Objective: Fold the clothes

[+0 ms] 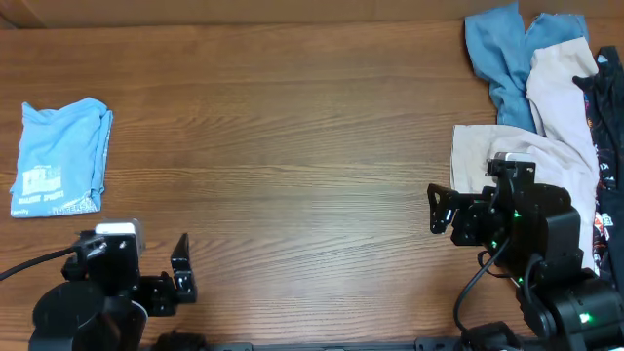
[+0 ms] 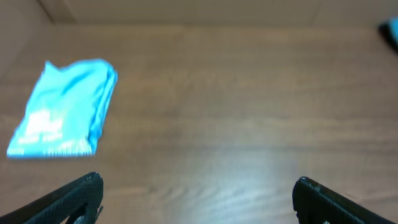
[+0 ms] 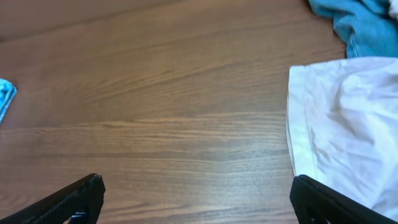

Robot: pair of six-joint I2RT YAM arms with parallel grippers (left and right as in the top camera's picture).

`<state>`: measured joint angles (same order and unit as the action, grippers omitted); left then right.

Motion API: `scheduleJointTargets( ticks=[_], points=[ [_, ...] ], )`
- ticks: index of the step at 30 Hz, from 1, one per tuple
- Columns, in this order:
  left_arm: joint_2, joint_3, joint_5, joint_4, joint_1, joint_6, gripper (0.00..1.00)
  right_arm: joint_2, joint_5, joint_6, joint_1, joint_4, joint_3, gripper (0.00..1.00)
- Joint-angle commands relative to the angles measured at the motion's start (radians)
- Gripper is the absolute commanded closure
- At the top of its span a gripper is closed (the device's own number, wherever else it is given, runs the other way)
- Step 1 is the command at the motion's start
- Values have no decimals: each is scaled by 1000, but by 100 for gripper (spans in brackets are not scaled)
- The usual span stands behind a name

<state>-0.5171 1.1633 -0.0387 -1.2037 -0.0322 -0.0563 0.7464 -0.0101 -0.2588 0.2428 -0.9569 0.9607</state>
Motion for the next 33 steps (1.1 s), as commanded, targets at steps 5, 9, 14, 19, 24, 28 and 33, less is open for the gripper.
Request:
scheduleJointTargets(
  ticks=[5, 9, 14, 19, 24, 28, 33],
  points=[
    [7, -11, -16, -127, -1, -3, 0, 11, -18, -4, 0, -25, -6, 0],
    [7, -11, -16, -174, -1, -3, 0, 18, -14, -3, 0, -95, -6, 0],
    [7, -11, -16, -187, -1, -3, 0, 18, 32, 4, 0, -101, -6, 0],
    [7, -11, -16, -187, -1, -3, 0, 18, 39, 58, 0, -69, -6, 0],
    [7, -11, -16, -187, -1, -3, 0, -11, 39, 124, -7, -15, -30, 0],
    [7, -11, -16, -187, -1, -3, 0, -121, 34, 133, -48, 99, -145, 0],
    [7, -11, -16, -187, -1, -3, 0, -366, -10, 133, -118, 310, -396, 0]
  ],
)
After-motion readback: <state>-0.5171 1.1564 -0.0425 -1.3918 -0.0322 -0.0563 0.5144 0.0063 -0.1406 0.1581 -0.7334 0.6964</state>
